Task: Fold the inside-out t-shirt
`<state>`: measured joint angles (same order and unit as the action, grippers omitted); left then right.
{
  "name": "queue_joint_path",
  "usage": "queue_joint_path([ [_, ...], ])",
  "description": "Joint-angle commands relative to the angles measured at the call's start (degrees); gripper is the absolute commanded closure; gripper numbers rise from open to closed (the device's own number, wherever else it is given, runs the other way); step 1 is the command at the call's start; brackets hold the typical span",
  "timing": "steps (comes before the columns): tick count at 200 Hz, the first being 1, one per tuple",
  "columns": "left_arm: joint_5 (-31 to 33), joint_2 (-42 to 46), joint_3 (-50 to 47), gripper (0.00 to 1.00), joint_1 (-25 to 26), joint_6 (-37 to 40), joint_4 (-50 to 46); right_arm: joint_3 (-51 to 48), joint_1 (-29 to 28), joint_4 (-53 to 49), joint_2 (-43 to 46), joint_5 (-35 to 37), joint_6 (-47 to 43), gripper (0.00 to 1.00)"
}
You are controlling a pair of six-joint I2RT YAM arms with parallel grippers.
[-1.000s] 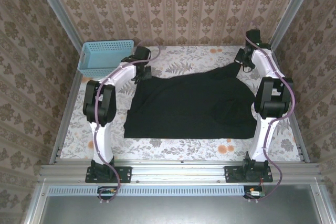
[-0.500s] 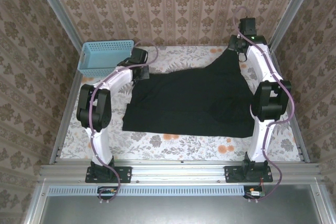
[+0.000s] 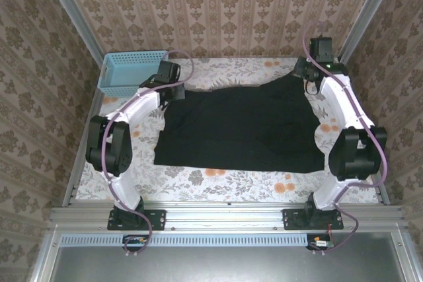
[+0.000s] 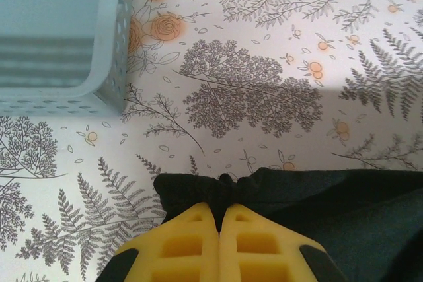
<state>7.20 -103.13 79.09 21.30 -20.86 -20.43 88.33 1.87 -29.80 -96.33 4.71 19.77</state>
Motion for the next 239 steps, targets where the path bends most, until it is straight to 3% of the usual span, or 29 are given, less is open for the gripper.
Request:
queue_joint_path([
  [1, -1.51, 4.56, -4.46, 1.00, -0.04, 1.15, 2.13, -6.05, 0.00, -0.61, 6.40, 0.40, 4.75, 1.00],
  [76, -3.38, 20.11, -23.52, 1.00, 3.82, -0.46, 6.05, -31.92, 0.50, -8.09, 32.75, 0.04, 13.37, 1.00],
  [109, -0.68, 24.08, -31.51, 0.99, 3.78, -1.97, 7.34, -41.09, 0.52, -13.19, 42.16, -1.56, 16.71, 1.00],
  [142, -1.45, 27.37, -35.23, 0.82, 3.78, -2.98, 5.62, -49.30, 0.50, -16.86, 49.41, -3.30, 22.15, 1.00],
  [164, 1.09, 30.81, -34.44, 0.77, 3.68, -4.86, 1.87, -50.87, 0.50, -17.29, 50.36, -3.41, 22.85, 0.84],
  [182, 2.87, 32.51, -32.56, 0.61, 2.94, -6.37, -0.83, -49.65, 0.54, -16.88, 48.85, -2.37, 22.82, 0.58],
  [209, 1.28, 29.04, -28.63, 0.57, 2.34, -7.50, -3.73, -46.21, 0.42, -13.89, 45.80, -2.75, 21.90, 0.55],
  [239, -2.44, 23.34, -26.15, 0.45, 2.04, -9.23, -4.73, -43.32, -1.80, -11.30, 41.45, -2.35, 20.84, 0.50],
])
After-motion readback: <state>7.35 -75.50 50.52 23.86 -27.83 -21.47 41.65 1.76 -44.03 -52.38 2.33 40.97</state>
